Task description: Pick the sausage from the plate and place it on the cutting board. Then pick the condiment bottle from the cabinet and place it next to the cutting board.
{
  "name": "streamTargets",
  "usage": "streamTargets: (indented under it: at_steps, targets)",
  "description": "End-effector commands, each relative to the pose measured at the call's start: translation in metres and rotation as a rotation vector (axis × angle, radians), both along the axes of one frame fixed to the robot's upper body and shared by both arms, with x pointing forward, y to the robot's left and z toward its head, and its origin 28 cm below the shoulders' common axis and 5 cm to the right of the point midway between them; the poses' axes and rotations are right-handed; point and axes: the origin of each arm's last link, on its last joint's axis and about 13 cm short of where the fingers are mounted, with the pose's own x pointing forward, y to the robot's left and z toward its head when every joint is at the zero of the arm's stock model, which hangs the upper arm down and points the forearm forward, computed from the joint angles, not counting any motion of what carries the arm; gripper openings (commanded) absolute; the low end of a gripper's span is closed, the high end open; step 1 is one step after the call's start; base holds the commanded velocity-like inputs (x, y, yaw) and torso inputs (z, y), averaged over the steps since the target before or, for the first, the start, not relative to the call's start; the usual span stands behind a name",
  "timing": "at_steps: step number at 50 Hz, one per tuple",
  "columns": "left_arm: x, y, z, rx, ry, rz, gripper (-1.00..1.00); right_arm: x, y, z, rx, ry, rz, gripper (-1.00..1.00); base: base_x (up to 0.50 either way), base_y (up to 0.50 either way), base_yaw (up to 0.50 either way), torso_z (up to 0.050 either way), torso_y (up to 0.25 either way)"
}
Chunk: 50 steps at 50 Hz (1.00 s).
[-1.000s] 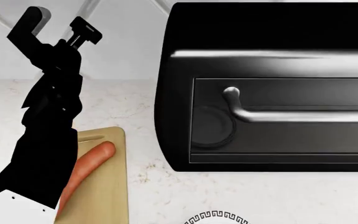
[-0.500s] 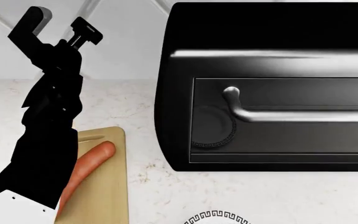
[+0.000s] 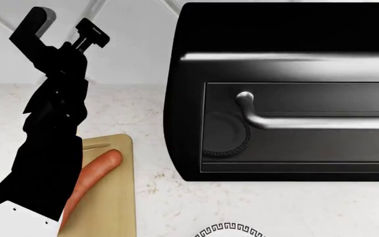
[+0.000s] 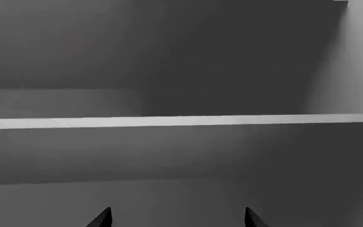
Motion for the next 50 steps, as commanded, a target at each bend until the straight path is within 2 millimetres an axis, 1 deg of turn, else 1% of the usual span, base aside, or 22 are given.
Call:
streamTargets:
  at_steps: [1,6,15,19,22,31,40,50]
  targets:
    - [0.000,0.000,0.000,0.004,0.004,-0.001,1.00,0.003,0.007,0.023,-0.001,0.024,0.037,1.00,0.00,0.00,0.00,0.000,0.000]
    - [0.000,0.000,-0.001,0.005,0.006,0.000,1.00,0.008,0.008,0.026,-0.012,0.043,0.025,1.00,0.00,0.00,0.00,0.000,0.000]
    - [0.000,-0.001,0.000,0.006,0.008,0.001,1.00,0.027,0.000,0.031,0.002,0.134,-0.042,1.00,0.00,0.00,0.00,0.000,0.000]
    - [0.000,-0.001,0.000,0.007,0.008,0.000,1.00,0.042,-0.006,0.027,0.032,0.174,-0.054,1.00,0.00,0.00,0.00,0.000,0.000]
    - [0.000,-0.001,-0.001,0.007,0.009,0.001,1.00,0.049,-0.010,0.023,0.046,0.198,-0.074,1.00,0.00,0.00,0.00,0.000,0.000]
    - [0.000,0.000,0.000,0.008,0.009,0.001,1.00,0.074,-0.015,0.009,0.073,0.308,-0.066,1.00,0.00,0.00,0.00,0.000,0.000]
    - [0.000,-0.001,-0.001,0.008,0.009,0.002,1.00,0.093,-0.018,-0.001,0.072,0.380,-0.055,1.00,0.00,0.00,0.00,0.000,0.000]
    - [0.000,0.000,-0.001,0.008,0.008,0.003,1.00,0.106,-0.018,-0.012,0.069,0.441,-0.005,1.00,0.00,0.00,0.00,0.000,0.000]
